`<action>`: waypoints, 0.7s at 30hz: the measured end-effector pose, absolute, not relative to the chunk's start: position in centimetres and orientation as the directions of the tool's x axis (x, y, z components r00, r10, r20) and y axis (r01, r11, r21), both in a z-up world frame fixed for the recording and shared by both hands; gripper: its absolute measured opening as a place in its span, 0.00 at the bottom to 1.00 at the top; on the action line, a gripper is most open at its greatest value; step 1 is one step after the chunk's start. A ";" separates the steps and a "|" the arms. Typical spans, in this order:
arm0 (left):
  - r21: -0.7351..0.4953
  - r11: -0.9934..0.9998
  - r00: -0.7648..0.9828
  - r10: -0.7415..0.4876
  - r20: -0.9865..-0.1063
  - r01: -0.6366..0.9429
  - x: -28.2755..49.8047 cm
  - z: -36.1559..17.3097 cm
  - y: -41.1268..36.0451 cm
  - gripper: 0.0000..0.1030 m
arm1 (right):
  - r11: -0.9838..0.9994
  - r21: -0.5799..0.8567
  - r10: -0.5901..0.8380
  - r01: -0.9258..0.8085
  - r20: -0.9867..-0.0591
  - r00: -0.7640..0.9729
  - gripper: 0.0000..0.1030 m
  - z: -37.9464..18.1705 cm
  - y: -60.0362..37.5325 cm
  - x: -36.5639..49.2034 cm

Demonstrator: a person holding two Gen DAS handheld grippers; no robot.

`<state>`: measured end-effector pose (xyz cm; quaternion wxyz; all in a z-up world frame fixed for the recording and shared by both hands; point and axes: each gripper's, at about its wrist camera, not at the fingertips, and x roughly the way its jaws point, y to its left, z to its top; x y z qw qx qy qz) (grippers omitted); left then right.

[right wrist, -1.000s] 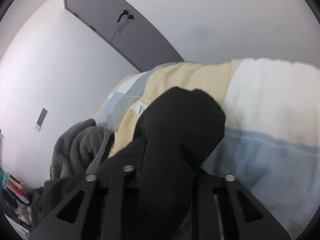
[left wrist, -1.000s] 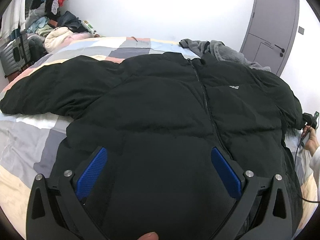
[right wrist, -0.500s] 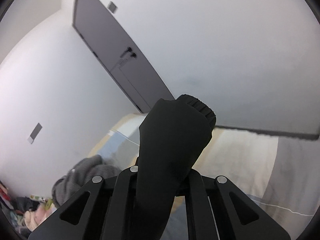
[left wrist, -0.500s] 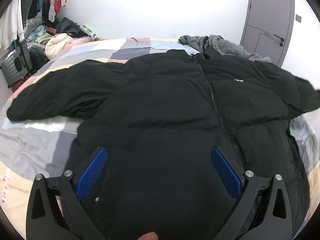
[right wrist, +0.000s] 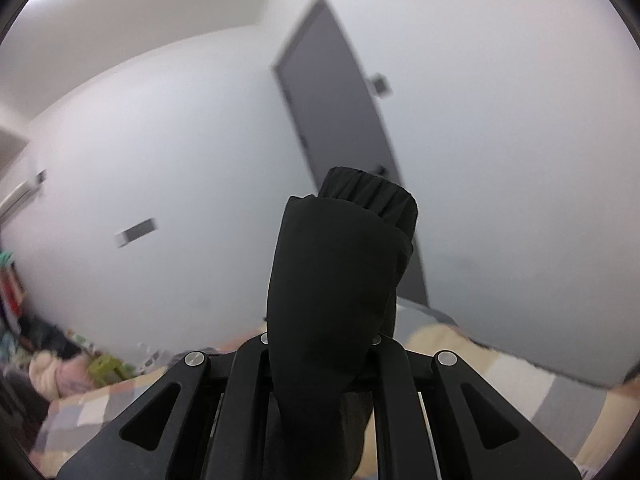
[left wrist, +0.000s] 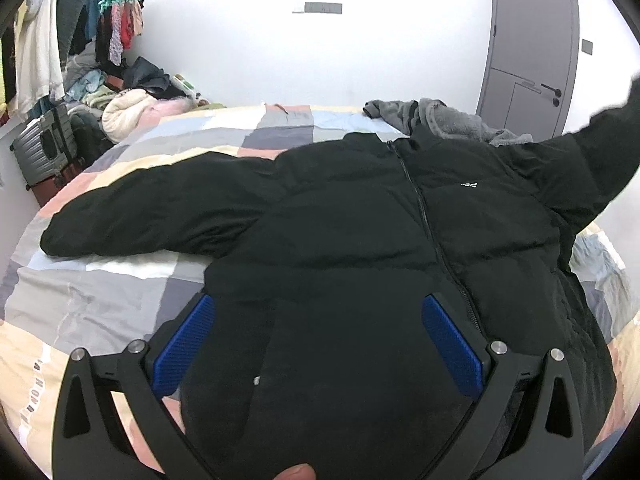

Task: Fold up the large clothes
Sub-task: 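Lift the sleeve with the right gripper and fold it across the jacket body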

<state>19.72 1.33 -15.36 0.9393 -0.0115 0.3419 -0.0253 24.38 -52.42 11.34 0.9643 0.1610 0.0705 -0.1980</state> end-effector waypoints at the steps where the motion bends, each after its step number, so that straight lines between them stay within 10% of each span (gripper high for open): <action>1: -0.040 0.998 0.767 -0.057 -0.639 0.041 19.4 -15.3 1.6 1.00 | 0.884 0.262 -0.348 0.387 -0.185 0.919 0.07 12.3 -50.8 24.4; 11: -0.060 0.998 0.771 -0.055 -0.635 0.022 18.2 -15.1 4.2 1.00 | 0.989 0.093 -0.106 0.118 -0.130 0.986 0.08 14.6 -29.7 27.4; 21: -0.036 0.998 0.795 0.015 -0.607 -0.046 18.7 -15.0 8.1 1.00 | 0.979 -0.019 0.188 -0.202 -0.285 0.940 0.09 6.8 -10.9 33.4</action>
